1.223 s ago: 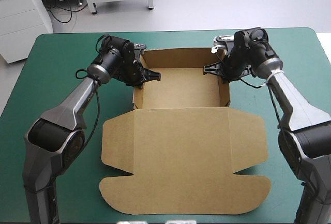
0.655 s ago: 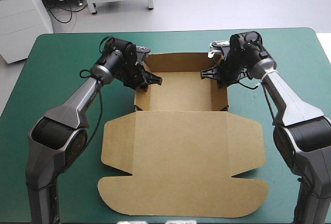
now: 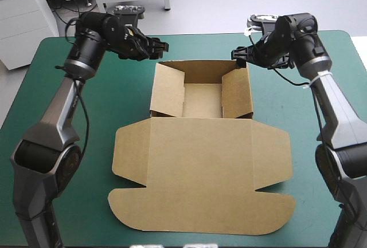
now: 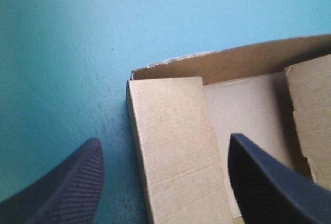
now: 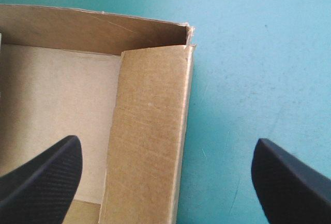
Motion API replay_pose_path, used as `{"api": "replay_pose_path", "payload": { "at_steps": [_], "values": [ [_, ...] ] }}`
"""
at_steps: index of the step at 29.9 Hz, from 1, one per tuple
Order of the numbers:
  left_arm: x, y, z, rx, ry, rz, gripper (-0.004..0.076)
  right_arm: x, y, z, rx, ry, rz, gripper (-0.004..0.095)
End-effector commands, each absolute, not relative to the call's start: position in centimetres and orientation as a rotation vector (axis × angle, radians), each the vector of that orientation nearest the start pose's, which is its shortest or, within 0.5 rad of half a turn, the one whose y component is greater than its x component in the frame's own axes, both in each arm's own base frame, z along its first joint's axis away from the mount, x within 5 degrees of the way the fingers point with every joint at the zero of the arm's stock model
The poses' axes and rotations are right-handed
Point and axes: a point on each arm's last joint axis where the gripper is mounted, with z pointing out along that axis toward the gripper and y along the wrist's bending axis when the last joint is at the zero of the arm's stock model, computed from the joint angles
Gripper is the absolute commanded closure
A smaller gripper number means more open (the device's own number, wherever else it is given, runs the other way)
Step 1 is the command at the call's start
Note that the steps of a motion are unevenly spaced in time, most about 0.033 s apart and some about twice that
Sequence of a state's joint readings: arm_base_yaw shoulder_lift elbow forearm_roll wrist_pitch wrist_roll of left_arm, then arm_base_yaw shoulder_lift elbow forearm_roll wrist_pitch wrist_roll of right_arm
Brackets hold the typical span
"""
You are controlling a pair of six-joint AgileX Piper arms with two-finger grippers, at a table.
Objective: Fold the box
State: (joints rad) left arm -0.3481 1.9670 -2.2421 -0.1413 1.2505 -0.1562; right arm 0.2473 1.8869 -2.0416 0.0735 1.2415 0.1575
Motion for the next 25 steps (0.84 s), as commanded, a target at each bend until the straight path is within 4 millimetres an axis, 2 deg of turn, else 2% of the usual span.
{"api": "replay_pose_path", "payload": {
  "at_steps": [1, 3, 4, 7, 8, 12, 16, 21, 25],
  "values": [
    [35.3, -14.1, 47.2, 0.248, 2.348, -0.450, 0.0282, 36.2, 9.6, 43.8, -0.108, 2.451, 0.279, 0.0083],
    [33.9, -13.4, 48.7, 0.258, 2.302, -0.427, 0.0364, 34.9, 9.2, 44.5, -0.110, 2.438, 0.280, 0.0083],
    [33.1, -13.1, 49.5, 0.277, 2.275, -0.422, 0.0429, 34.4, 9.1, 44.6, -0.110, 2.439, 0.278, 0.0084],
    [30.8, -12.4, 51.4, 0.339, 2.209, -0.409, 0.0693, 33.4, 8.8, 44.3, -0.110, 2.461, 0.271, 0.0084],
    [29.9, -12.0, 52.0, 0.364, 2.189, -0.398, 0.0752, 33.2, 8.8, 44.0, -0.110, 2.472, 0.269, 0.0084],
    [26.1, -10.9, 53.3, 0.400, 2.153, -0.416, 0.0756, 33.5, 8.9, 43.0, -0.112, 2.507, 0.258, 0.0085],
    [22.1, -9.6, 53.4, 0.426, 2.151, -0.411, 0.0756, 34.7, 9.1, 42.1, -0.108, 2.501, 0.259, 0.0085],
    [18.1, -8.1, 51.6, 0.433, 2.195, -0.398, 0.0756, 36.3, 9.5, 40.1, -0.107, 2.545, 0.254, 0.0085],
    [15.3, -7.1, 48.9, 0.455, 2.252, -0.384, 0.0756, 38.0, 10.0, 37.5, -0.112, 2.623, 0.245, 0.0085]
  ]
}}
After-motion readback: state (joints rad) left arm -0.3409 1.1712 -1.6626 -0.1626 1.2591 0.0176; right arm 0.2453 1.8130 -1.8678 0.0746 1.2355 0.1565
